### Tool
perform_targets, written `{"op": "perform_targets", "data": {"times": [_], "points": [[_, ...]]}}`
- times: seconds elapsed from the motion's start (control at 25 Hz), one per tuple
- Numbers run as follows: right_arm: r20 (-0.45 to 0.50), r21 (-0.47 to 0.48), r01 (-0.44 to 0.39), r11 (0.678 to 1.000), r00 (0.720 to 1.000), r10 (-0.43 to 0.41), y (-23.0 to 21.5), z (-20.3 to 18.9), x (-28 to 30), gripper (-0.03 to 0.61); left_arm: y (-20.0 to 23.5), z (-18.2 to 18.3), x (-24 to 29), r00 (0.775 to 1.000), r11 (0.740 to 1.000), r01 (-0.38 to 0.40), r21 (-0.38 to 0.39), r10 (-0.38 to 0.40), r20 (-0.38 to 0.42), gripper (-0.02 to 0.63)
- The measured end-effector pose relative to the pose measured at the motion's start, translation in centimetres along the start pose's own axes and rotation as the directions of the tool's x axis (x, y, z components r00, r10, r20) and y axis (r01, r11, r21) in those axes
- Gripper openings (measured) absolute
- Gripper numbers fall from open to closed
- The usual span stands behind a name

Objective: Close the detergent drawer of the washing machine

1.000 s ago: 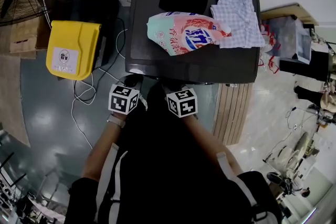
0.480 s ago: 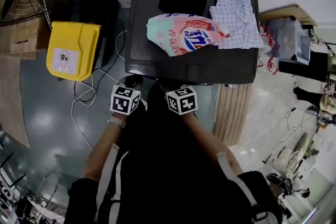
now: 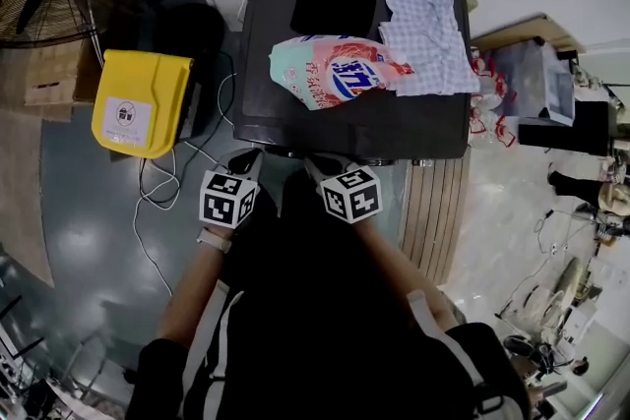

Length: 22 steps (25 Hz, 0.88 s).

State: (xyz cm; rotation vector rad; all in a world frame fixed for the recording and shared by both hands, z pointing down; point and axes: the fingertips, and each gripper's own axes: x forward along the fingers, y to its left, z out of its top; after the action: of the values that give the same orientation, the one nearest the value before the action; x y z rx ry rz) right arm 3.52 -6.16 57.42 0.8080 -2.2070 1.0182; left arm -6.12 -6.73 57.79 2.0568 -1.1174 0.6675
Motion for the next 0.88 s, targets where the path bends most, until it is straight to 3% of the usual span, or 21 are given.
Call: {"op": "perform_targets", "data": {"times": [0.16, 0.4, 0.6, 0.88], "points": [[0.105, -0.063, 0.001, 0.998, 0.994, 0.006, 0.8, 3.3, -3.3, 0.015, -1.1, 2.7, -2.7, 0.992, 1.000, 0.007, 0.028, -0.010, 0.122, 0.011], [0.272, -0.154, 0.028, 0.988, 0.962, 0.015, 1.8, 9.4, -8.9, 0.015, -2.2, 8.6, -6.3, 0.957, 0.997, 0.016, 0.081, -0.039, 0.289, 0.011], [0.389, -0.202, 0.053, 0.978, 0.921, 0.031, 2.3, 14.0, -13.5, 0.015, -3.6, 14.4, -9.2, 0.909, 0.989, 0.010, 0.145, -0.069, 0.410, 0.011], [0.494, -0.293, 0.112, 0.950, 0.868, 0.050, 3.9, 18.3, -18.6, 0.015, -6.8, 21.0, -14.1, 0.825, 0.976, -0.005, 0.217, -0.119, 0.553, 0.011]]}}
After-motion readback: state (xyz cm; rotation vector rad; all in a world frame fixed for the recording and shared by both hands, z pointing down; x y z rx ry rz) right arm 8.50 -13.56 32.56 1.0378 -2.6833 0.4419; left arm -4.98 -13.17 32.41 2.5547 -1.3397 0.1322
